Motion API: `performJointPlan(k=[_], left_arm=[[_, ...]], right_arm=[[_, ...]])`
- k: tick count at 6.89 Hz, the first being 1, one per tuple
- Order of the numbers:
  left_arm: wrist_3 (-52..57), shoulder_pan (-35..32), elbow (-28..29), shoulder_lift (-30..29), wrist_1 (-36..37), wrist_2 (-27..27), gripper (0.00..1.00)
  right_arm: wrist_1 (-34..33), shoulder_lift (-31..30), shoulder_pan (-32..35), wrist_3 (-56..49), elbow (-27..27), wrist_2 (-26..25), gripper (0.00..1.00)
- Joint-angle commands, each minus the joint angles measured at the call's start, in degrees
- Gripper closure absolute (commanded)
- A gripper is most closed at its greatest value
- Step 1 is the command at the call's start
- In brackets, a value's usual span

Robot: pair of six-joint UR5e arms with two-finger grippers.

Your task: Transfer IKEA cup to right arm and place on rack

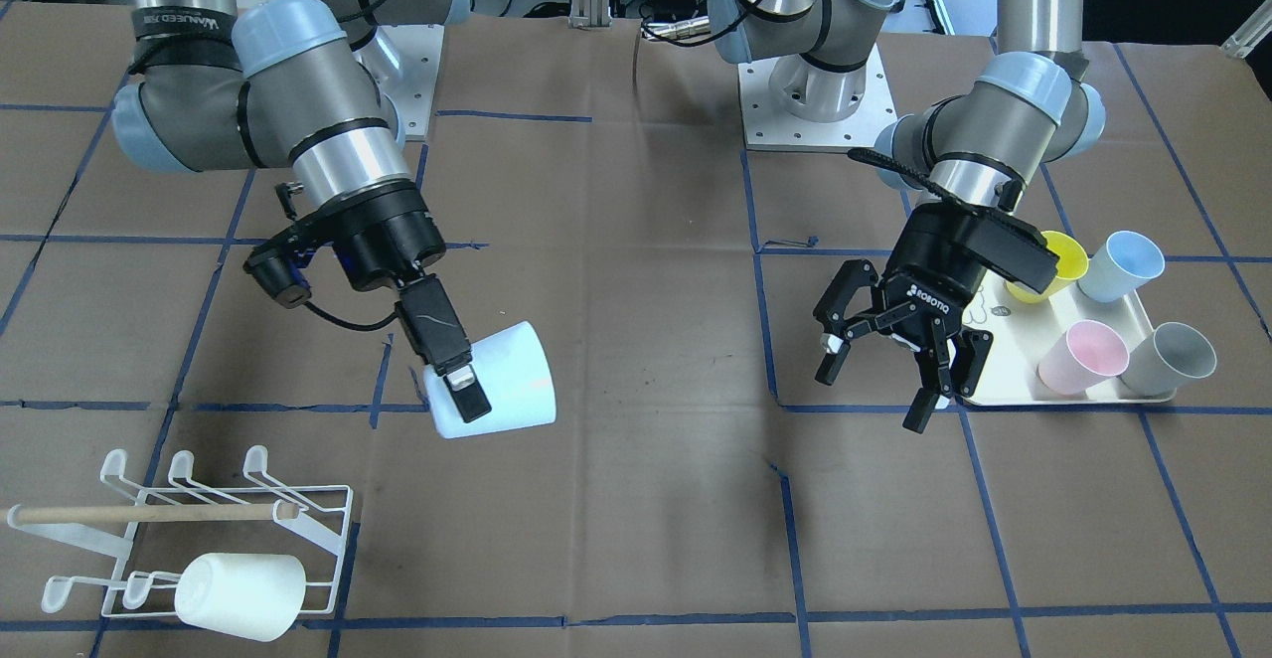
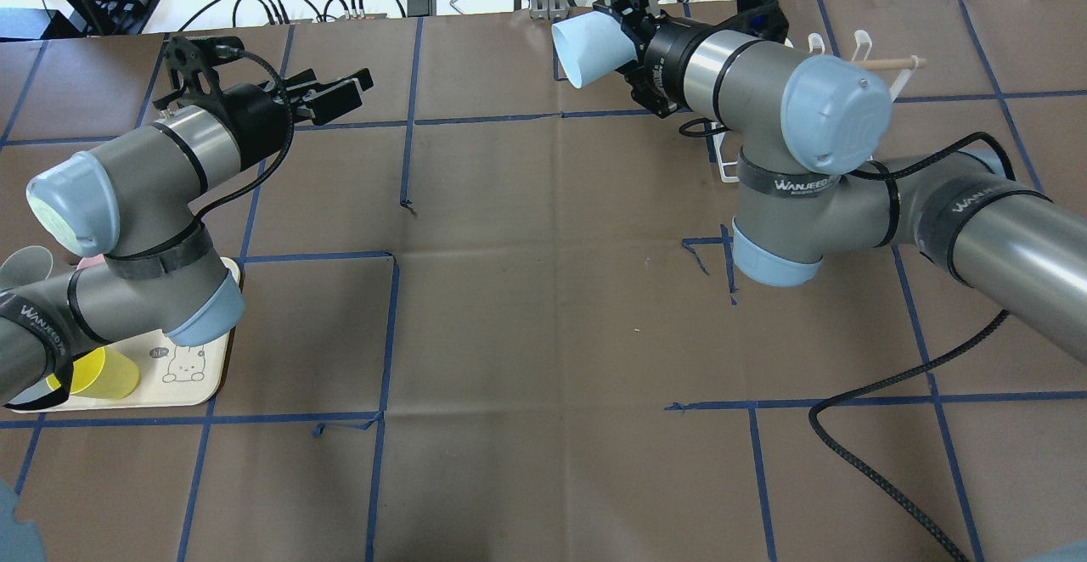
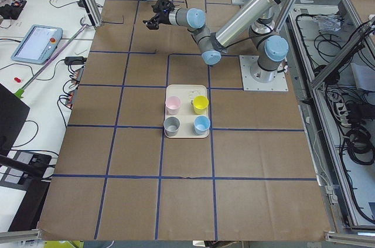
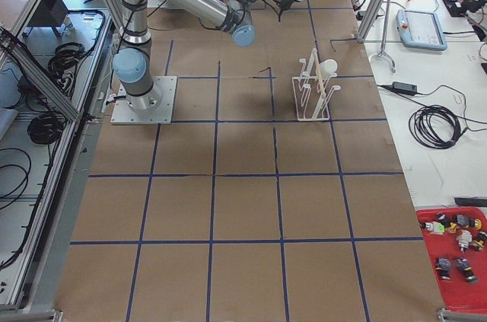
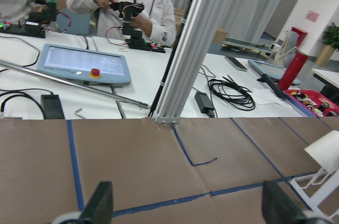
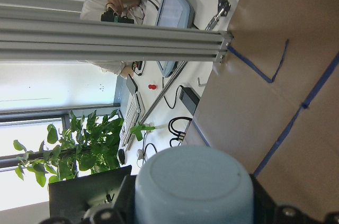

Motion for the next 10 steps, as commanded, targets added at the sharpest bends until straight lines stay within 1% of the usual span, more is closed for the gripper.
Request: performJointPlan(k=[1, 2, 3, 4, 5, 6, 7, 8, 9, 10], left_arm=[[-1.21, -8.54, 7.34, 0.18, -19.31, 21.38, 0.01], [-2.60, -13.55, 12.43, 1.40, -31.61, 30.02, 0.01], [-5.05, -16.47, 19.09, 3.59, -50.09, 34.63, 0.01], [-4.82, -16.67, 25.34, 5.96, -68.81, 34.24, 0.01], [-4.38, -16.06, 30.10, 7.55, -83.18, 32.93, 0.01], [-0.29, -14.32, 32.32, 8.52, -91.85, 32.92, 0.01], [1.32, -12.13, 31.65, 10.45, -94.20, 32.83, 0.01], [2.03, -11.67, 30.60, 12.03, -96.49, 33.09, 0.01], [2.65, -11.32, 29.37, 12.92, -96.86, 33.53, 0.01], [3.27, -10.79, 28.83, 13.01, -96.95, 34.06, 0.01]], right_arm=[[-0.10, 0.05, -5.98, -27.65, -0.21, -0.23, 0.84], [-0.10, 0.23, -8.36, -35.11, -0.56, -0.67, 0.91], [-0.01, 0.84, -11.77, -41.80, -1.86, -2.32, 0.91], [-0.19, 3.19, -15.11, -52.22, -4.14, -2.51, 0.91], [-0.19, 6.61, -17.85, -61.63, -6.86, -2.52, 0.91], [-0.19, 8.91, -20.40, -68.25, -9.67, -2.17, 0.91], [-0.10, 10.32, -22.86, -72.49, -11.53, -1.82, 0.91], [-0.01, 11.47, -24.45, -75.84, -12.76, -1.64, 0.91], [-0.01, 12.79, -26.03, -80.49, -13.99, -1.72, 0.90], [0.07, 14.36, -26.05, -83.23, -13.83, -1.81, 0.90]])
